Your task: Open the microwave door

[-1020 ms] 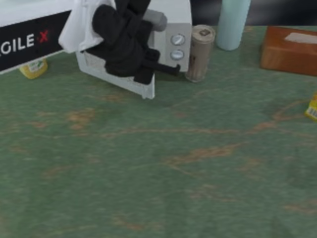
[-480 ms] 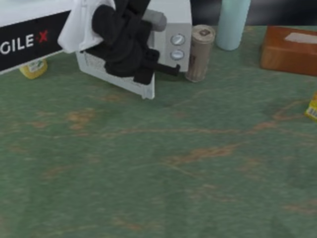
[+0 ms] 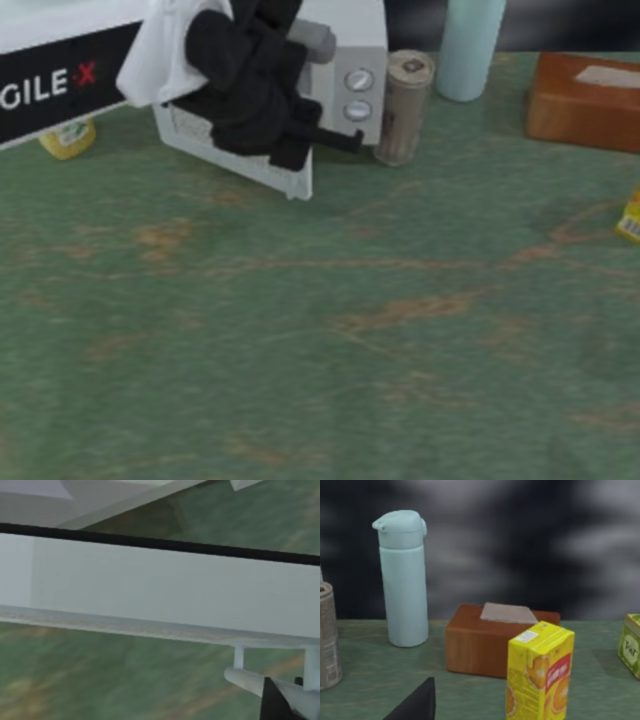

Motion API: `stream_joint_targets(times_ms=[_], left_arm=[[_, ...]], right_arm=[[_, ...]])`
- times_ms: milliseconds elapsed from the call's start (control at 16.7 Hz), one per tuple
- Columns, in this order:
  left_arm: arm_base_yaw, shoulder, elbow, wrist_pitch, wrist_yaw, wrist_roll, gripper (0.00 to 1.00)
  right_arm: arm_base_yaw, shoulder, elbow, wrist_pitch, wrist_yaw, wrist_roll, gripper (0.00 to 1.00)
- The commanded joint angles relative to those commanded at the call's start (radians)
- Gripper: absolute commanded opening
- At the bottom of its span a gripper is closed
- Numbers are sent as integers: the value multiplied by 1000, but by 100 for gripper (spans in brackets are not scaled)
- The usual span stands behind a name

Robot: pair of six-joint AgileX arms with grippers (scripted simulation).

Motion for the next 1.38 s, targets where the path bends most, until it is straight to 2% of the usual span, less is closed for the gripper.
stream_joint_targets(times_ms=[360, 720, 1380], left_arm=[[-7, 0, -5, 1, 10, -3, 0], [21, -45, -61, 19, 44, 76, 0], [21, -45, -61, 19, 44, 76, 0]], right_arm=[[0, 0, 0, 0, 0, 0, 100], [0, 0, 0, 0, 0, 0, 100], [0, 0, 0, 0, 0, 0, 100]])
